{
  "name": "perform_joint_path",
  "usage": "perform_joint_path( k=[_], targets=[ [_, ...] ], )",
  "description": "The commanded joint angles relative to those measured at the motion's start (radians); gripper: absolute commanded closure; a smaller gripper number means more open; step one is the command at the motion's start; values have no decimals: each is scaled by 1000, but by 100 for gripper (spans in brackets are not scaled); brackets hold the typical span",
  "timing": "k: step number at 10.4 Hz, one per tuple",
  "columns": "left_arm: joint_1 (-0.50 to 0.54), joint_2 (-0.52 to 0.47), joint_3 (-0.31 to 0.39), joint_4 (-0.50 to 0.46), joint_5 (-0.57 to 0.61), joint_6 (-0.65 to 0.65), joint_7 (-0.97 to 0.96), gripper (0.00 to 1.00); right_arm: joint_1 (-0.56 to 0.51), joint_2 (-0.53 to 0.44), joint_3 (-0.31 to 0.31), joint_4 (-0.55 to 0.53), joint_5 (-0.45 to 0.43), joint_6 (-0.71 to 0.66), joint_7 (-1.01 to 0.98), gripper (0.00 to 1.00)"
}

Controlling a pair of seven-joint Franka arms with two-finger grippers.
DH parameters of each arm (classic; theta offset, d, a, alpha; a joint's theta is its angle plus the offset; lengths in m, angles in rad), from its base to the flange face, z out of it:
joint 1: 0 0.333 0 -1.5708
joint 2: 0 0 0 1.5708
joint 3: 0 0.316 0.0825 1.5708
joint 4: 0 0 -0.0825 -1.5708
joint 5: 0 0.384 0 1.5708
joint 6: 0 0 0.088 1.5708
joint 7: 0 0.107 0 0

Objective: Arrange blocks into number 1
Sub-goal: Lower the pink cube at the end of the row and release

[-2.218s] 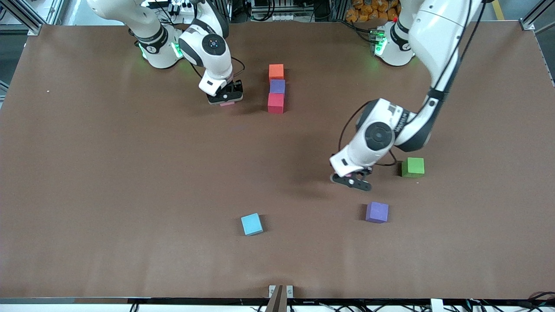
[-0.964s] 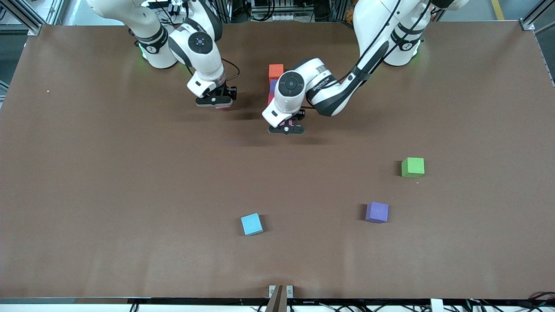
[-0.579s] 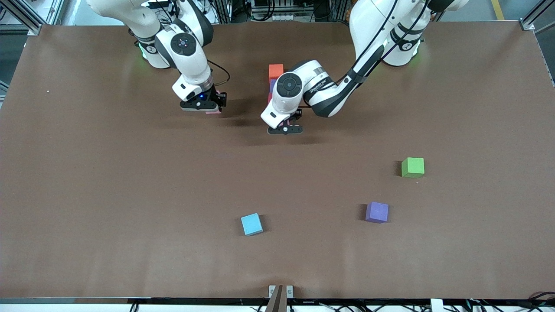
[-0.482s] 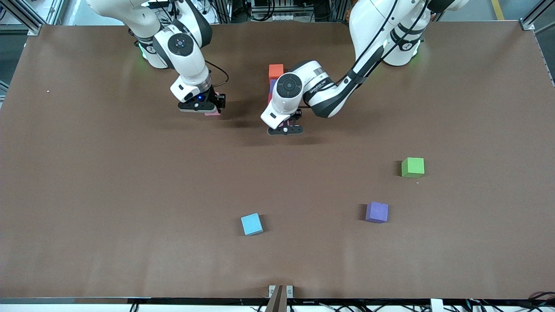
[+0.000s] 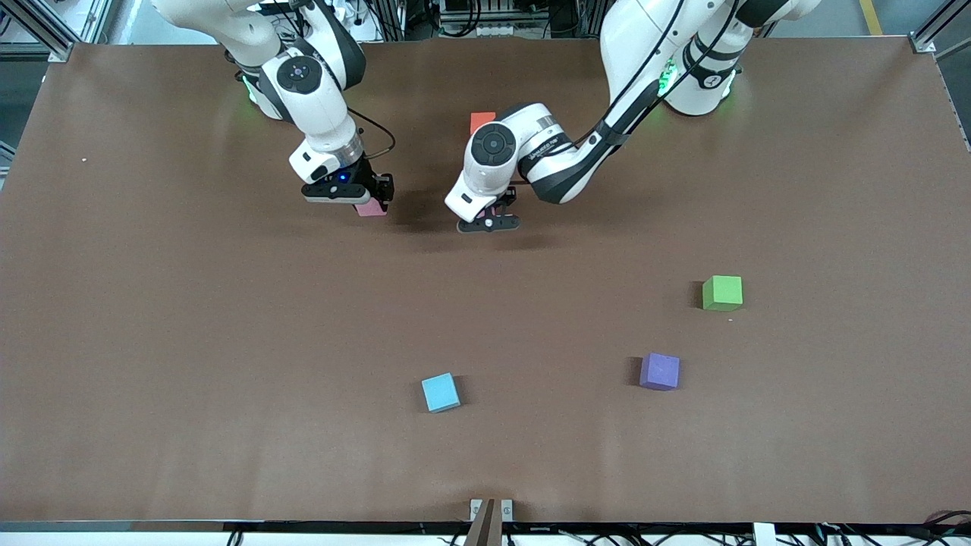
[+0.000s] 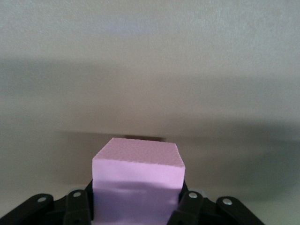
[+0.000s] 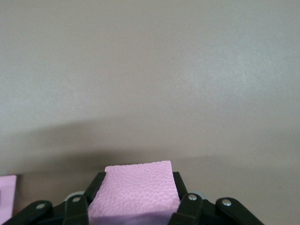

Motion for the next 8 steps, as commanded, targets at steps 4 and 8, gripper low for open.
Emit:
perform_joint_path(
  k=[4, 8],
  targets=[
    [-22, 28, 8, 13, 114, 0, -24, 100, -15, -6, 6, 8, 4, 24, 4, 39],
    [-27, 35, 8, 13, 116, -1, -73, 1, -15, -1, 6, 13, 6, 26, 5, 39]
  ],
)
